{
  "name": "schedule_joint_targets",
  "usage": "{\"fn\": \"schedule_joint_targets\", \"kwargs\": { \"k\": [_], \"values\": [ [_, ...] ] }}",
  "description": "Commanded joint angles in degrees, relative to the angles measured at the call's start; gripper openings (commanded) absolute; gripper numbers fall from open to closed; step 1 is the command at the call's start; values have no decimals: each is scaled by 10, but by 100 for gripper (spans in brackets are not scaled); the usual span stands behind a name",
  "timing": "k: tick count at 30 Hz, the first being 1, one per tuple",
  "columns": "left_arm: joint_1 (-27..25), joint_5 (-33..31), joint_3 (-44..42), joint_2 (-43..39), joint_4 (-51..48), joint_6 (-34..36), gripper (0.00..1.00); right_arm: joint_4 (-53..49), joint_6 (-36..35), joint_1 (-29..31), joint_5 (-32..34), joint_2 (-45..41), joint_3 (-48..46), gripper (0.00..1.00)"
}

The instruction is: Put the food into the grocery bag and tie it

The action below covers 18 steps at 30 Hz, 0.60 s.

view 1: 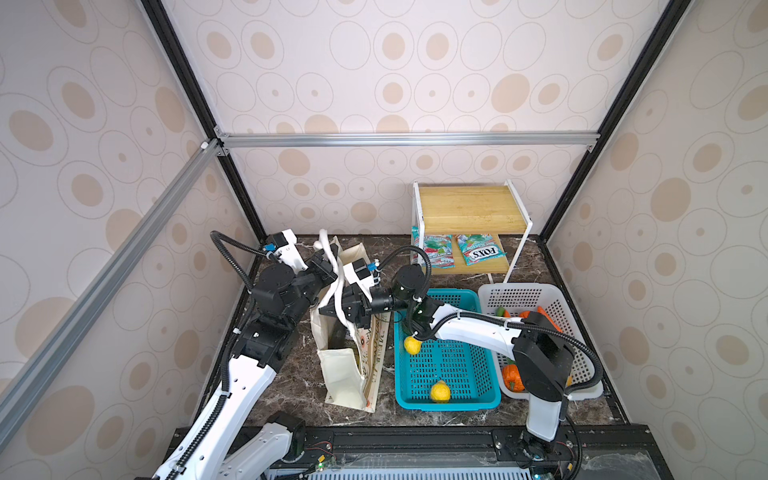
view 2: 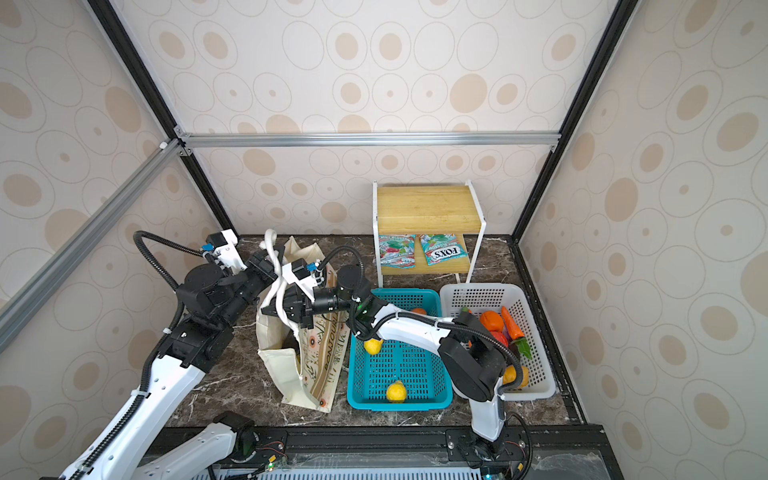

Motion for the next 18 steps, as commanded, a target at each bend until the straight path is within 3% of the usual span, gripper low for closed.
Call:
{"fn": "schedule_joint_targets", "kwargs": {
  "k": [1,9,14,18],
  "values": [
    [6,-16,4,-5,9,19,0,64,17,13,3,2,-9,4],
    [9,-59,56,-10,-62,78,0,-2,-29,7,105,-62,-90,0],
    [19,-94,93,-17,-114,120,0,-173,-73,7,183,-113,-94,0],
    [35,-85,125,-11,-153,141,0,-351,-78,6,267,-128,-48,0]
  ]
}}
